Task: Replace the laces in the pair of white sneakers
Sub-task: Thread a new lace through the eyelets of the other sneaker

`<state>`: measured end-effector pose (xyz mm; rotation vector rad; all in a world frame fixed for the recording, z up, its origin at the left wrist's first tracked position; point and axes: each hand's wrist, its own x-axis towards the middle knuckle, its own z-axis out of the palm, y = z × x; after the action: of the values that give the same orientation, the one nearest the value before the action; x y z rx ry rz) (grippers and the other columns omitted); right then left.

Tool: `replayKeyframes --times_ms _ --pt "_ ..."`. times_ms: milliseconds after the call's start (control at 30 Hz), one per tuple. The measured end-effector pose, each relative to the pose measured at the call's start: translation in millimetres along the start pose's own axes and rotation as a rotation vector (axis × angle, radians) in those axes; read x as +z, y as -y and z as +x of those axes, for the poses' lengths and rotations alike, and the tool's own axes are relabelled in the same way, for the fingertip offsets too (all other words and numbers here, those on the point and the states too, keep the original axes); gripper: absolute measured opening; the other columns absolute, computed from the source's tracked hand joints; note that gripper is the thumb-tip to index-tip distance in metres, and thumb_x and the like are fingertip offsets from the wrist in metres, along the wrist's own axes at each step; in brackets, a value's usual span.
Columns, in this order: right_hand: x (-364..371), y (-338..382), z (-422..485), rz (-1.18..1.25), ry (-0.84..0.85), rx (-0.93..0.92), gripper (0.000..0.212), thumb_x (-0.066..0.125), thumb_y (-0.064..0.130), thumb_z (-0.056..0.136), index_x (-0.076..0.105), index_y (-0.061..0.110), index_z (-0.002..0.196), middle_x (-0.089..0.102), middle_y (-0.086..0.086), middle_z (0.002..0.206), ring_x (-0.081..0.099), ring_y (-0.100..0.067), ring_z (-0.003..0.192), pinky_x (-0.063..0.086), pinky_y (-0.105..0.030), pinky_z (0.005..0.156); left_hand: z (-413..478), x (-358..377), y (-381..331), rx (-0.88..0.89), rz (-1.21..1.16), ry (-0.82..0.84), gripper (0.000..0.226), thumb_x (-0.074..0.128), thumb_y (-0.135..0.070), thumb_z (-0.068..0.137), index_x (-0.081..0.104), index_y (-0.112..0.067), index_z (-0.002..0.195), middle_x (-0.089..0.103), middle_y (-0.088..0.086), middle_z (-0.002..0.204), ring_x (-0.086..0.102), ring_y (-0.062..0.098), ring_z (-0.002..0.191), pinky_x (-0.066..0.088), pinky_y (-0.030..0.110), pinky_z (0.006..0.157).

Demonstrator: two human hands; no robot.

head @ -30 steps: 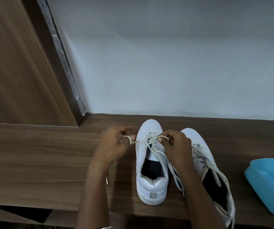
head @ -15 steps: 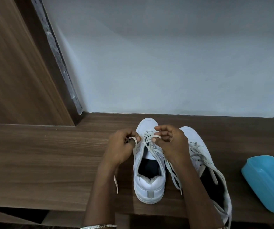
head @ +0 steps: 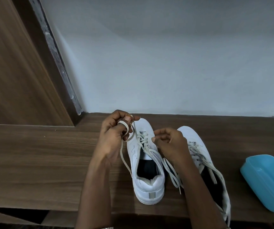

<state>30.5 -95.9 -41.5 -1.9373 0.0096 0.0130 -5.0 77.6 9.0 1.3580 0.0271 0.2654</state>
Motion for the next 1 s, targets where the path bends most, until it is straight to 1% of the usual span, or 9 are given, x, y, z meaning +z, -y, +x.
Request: replayKeyframes --times_ms 200,300,467,567,633,667,833,900,1000 --pt "4.1 -3.0 -0.9 -0.074 0.045 -0.015 0.005 0.075 0.017 0.085 0.076 0.021 0.087 0.072 0.006 0.074 0.065 0.004 0.065 0.049 -0.009 0.062 -0.5 -4.2 -3.8 -0.01 -0.013 -0.029 0.013 0.049 -0.008 0.1 0.056 -0.004 0.09 0.073 0.016 0.1 0.045 0.015 0.059 0.035 0.023 0.052" --pt "2.9 1.2 -1.3 -0.055 0.048 -0.026 0.003 0.074 0.018 0.086 0.076 0.02 0.086 0.071 0.007 0.07 0.063 0.005 0.058 0.049 -0.011 0.061 -1.8 -5.2 -9.9 0.005 0.078 -0.027 0.013 0.056 -0.012 0.098 0.063 -0.004 0.094 0.074 0.013 0.1 0.05 0.014 0.062 0.038 0.023 0.053" --pt "3.7 16.5 -5.7 0.011 0.019 -0.097 0.008 0.075 0.015 0.086 0.077 0.021 0.09 0.074 0.009 0.077 0.067 0.003 0.07 0.049 -0.009 0.065 -5.2 -5.5 -23.9 0.057 0.127 -0.005 0.017 0.057 -0.011 0.098 0.067 0.002 0.099 0.073 0.013 0.096 0.051 0.015 0.064 0.038 0.023 0.051" --pt "5.1 32.1 -9.2 0.134 0.181 -0.208 0.022 0.072 0.016 0.089 0.073 0.024 0.109 0.075 0.006 0.097 0.07 -0.005 0.088 0.056 -0.024 0.08 -8.8 -1.7 -31.3 0.086 0.184 0.078 0.019 0.058 -0.014 0.097 0.068 0.002 0.098 0.071 0.01 0.083 0.049 0.013 0.061 0.039 0.023 0.051" --pt "9.7 41.0 -12.6 0.129 0.29 -0.322 0.022 0.067 0.018 0.091 0.071 0.026 0.111 0.074 0.006 0.102 0.07 -0.013 0.095 0.058 -0.035 0.082 -11.3 3.0 -36.3 0.086 0.152 0.125 0.017 0.057 -0.013 0.098 0.069 -0.001 0.094 0.067 0.026 0.089 0.048 0.018 0.062 0.038 0.024 0.051" --pt "12.7 43.1 -14.4 0.103 0.312 -0.362 0.019 0.064 0.015 0.092 0.071 0.025 0.108 0.074 0.006 0.101 0.07 -0.014 0.096 0.058 -0.034 0.081 -11.9 4.5 -37.7 0.085 0.123 0.131 0.017 0.055 -0.012 0.098 0.067 -0.002 0.092 0.066 0.029 0.092 0.047 0.019 0.062 0.037 0.023 0.05" --pt "15.7 29.7 -11.7 -0.06 0.194 -0.267 0.036 0.057 -0.002 0.091 0.072 0.023 0.112 0.073 0.01 0.104 0.068 -0.002 0.094 0.052 -0.015 0.08 -11.9 3.1 -38.7 0.109 0.072 0.088 0.019 0.054 -0.012 0.098 0.069 -0.009 0.088 0.064 0.032 0.095 0.044 0.022 0.061 0.038 0.022 0.049" --pt "12.3 24.2 -7.9 -0.075 0.133 -0.194 0.037 0.056 -0.005 0.09 0.074 0.021 0.11 0.074 0.009 0.099 0.068 0.0 0.089 0.051 -0.014 0.08 -11.5 -1.3 -38.5 0.102 0.076 0.074 0.015 0.055 -0.01 0.098 0.07 -0.006 0.095 0.067 0.026 0.095 0.048 0.018 0.062 0.04 0.021 0.049" --pt "5.4 31.8 -10.9 0.059 0.071 -0.148 0.027 0.062 -0.002 0.091 0.075 0.018 0.103 0.075 0.005 0.09 0.069 0.001 0.082 0.051 -0.011 0.075 -12.8 -7.4 -41.1 0.098 0.128 0.09 0.02 0.058 -0.006 0.095 0.068 -0.003 0.113 0.072 0.011 0.103 0.059 0.014 0.072 0.048 0.022 0.056"
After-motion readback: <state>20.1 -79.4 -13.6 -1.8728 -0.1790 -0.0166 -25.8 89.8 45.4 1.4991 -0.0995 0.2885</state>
